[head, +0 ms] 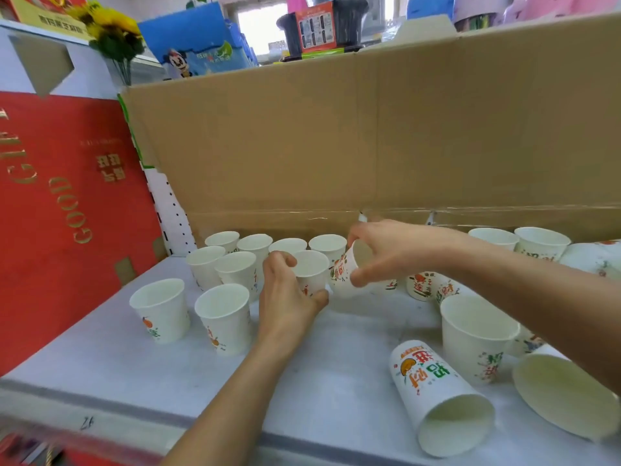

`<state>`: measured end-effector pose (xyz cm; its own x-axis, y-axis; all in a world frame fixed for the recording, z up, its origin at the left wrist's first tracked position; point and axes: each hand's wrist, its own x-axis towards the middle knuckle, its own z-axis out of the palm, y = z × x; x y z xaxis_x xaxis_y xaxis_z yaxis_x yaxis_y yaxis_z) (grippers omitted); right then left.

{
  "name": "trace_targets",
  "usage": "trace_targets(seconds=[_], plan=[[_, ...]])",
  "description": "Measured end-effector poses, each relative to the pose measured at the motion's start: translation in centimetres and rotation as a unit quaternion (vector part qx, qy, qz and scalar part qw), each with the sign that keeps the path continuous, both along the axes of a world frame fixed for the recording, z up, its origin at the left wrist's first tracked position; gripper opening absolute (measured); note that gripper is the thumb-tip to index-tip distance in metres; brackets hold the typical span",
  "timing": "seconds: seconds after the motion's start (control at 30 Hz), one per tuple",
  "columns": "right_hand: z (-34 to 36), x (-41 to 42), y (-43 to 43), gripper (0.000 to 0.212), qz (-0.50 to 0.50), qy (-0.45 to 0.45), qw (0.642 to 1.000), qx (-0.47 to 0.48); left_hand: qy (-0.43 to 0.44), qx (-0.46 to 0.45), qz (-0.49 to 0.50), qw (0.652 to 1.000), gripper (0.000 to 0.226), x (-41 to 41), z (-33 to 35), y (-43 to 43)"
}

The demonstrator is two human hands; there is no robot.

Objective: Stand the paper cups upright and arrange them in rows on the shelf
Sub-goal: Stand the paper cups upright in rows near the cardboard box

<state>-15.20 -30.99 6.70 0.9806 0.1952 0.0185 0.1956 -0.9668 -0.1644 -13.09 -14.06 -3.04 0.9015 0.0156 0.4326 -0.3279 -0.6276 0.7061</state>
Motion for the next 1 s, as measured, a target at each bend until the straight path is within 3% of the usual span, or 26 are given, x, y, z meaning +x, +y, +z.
trace_targets(seconds=[0.1,0.27,0.43,0.53,0.63,0.7,0.8,1.0], plan=[[-0.8,1.2,1.1,0.069,0.002,0.027,0.999,-0.033,0.018,0.013,-0.004,1.000,0.065,0.5,-0.5,0.0],[-1.7,1.8,2.1,0.085,0.013,0.028,0.999,-0.029,0.013,0.045,-0.032,0.998,0.089,0.4,-0.7,0.4],[-1.2,-0.3,1.3,0.087,0.023,-0.022,0.999,0.017,-0.126,0.112,-0.044,0.985,0.077,-2.1,0.2,0.9],[-0.2,-3.6,-0.7,0.077,0.002,-0.052,0.997,0.052,-0.161,0.072,-0.155,0.972,0.067,-6.0,0.3,1.5],[-0.2,-7.7,-3.7,0.076,-0.030,-0.052,0.994,0.086,-0.059,0.047,-0.329,0.941,0.090,-10.5,0.3,1.4],[-0.9,-9.7,-5.0,0.082,-0.057,-0.030,0.995,0.082,-0.086,0.111,-0.395,0.908,0.109,-12.0,0.2,0.3],[-2.5,-10.9,-6.1,0.083,-0.075,-0.002,0.997,0.025,-0.156,0.203,-0.426,0.868,0.115,-12.1,0.0,-1.9],[-4.1,-11.1,-6.7,0.080,-0.070,0.000,0.997,-0.009,-0.166,0.249,-0.417,0.858,0.091,-11.2,-0.7,-3.2]])
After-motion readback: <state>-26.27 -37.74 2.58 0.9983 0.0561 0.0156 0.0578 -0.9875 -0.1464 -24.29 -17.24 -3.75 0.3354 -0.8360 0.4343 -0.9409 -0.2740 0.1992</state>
